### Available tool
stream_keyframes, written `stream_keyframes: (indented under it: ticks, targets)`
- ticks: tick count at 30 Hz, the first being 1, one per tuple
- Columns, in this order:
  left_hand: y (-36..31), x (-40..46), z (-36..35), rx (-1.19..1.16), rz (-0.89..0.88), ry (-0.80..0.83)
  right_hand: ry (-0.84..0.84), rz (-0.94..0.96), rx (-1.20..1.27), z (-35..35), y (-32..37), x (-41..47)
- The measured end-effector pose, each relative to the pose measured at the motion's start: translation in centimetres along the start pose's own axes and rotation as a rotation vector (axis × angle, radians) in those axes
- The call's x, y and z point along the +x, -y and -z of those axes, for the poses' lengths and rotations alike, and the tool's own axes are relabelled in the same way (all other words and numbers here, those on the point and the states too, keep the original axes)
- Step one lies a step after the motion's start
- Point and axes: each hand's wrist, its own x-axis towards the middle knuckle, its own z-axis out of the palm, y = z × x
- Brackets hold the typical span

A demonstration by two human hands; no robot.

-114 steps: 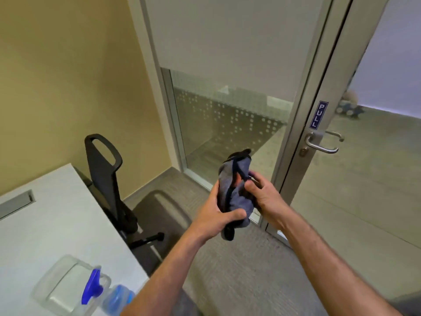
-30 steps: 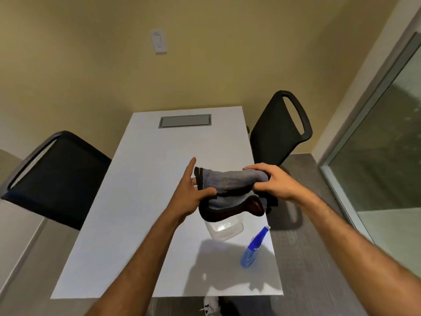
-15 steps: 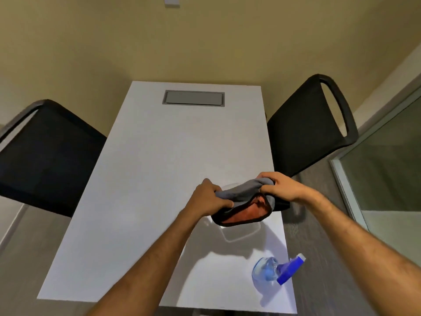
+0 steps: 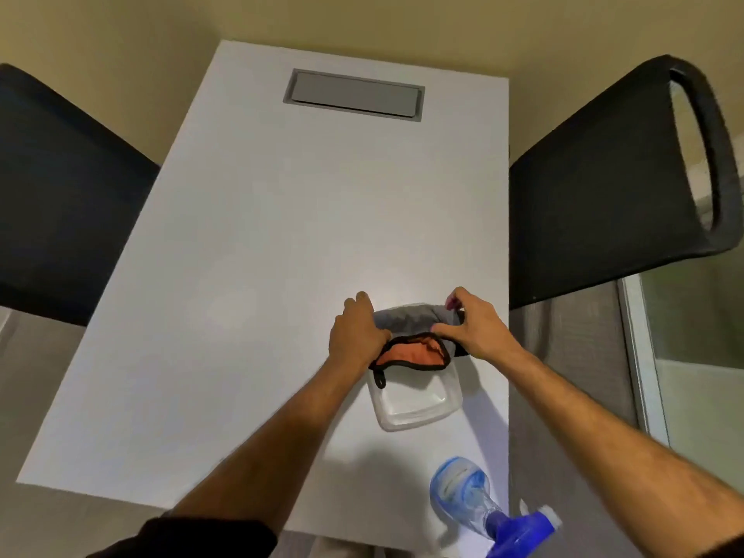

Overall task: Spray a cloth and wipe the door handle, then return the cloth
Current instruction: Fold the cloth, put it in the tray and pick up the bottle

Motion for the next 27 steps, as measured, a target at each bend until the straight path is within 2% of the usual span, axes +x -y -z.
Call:
stream_keyframes:
  ticks: [6, 10, 18, 22, 24, 27]
  targets:
    - [0.3, 2.5, -3.1, 0.138, -0.076, -0.039, 0.113, 0.096, -0.157, -2.2, -1.5, 2.2]
    - [0.2, 3.7, -4.3, 0.246, -0.208, -0.084, 0.077, 0.145, -0.235, -3.2, -2.2, 2.5]
    - [-0.7, 6.4, -4.7, 0.428, -0.470, -0.107, 0.072, 0.015, -0.212, -4.2, -2.1, 4.0]
    - [0.2, 5.2, -5.7, 0.524, -0.625, -0.109, 0.041, 0.037, -0.271, -4.5, -2.0, 4.0]
    - [1.0, 4.8, -6.2, 0.597, -0.645, -0.100, 0.038, 0.063, -0.332, -4.8, -2.1, 4.0]
    - [1.8, 5.0, -6.8, 0.552, -0.627, -0.031, 0.020, 0.081, -0.370, -5.1, -2.1, 4.5]
